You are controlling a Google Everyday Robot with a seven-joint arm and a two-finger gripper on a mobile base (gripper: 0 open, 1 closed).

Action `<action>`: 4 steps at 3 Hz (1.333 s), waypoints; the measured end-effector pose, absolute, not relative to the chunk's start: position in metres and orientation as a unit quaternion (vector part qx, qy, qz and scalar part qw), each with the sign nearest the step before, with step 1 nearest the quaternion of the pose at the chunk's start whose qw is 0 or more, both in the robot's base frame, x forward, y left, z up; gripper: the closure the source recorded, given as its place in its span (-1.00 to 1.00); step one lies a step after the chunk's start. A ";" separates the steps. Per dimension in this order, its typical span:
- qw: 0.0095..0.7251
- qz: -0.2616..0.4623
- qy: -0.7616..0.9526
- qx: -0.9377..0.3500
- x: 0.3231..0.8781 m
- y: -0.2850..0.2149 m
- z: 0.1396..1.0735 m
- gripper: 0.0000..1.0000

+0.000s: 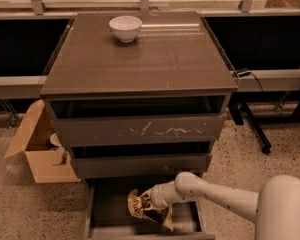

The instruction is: Place brown chip bag into bottom drawer

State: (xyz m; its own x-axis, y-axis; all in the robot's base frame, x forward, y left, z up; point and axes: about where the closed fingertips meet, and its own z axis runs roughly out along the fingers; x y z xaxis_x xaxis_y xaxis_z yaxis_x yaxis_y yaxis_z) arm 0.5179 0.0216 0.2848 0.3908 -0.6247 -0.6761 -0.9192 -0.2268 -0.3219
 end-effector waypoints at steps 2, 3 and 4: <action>0.370 0.200 0.594 -0.686 0.541 -0.018 0.249 0.64; 0.374 0.188 0.621 -0.662 0.546 -0.034 0.244 0.02; 0.376 0.185 0.632 -0.652 0.547 -0.040 0.241 -0.44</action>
Offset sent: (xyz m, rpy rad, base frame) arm 0.0374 -0.0662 -0.0480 0.0380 0.0759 -0.3213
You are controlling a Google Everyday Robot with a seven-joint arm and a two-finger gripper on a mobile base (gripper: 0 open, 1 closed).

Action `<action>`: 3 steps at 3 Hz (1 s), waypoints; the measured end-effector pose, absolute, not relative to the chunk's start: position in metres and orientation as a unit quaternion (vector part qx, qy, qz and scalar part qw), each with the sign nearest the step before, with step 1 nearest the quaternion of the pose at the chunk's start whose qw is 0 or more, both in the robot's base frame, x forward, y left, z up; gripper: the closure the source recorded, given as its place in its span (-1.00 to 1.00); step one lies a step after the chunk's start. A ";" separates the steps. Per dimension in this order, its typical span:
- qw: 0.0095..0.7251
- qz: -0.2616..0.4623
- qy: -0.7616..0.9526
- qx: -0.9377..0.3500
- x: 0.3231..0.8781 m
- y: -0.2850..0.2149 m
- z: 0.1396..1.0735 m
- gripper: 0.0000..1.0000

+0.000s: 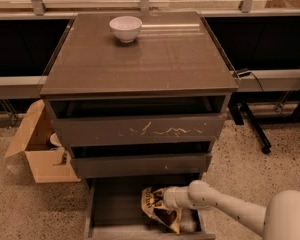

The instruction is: Place brown chip bag into bottom drawer

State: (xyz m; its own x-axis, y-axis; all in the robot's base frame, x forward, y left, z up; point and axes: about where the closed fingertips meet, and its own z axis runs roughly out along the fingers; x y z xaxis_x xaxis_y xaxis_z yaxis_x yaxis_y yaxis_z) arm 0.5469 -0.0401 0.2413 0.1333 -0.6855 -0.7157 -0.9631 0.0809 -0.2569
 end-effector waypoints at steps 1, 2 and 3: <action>0.384 0.185 0.641 -0.638 0.543 -0.051 0.243 -0.91; 0.395 0.185 0.651 -0.621 0.533 -0.066 0.248 -1.00; 0.410 0.175 0.665 -0.599 0.517 -0.089 0.263 -1.00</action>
Offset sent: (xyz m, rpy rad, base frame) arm -0.0241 -0.0512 0.0147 0.0653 0.0002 -0.1252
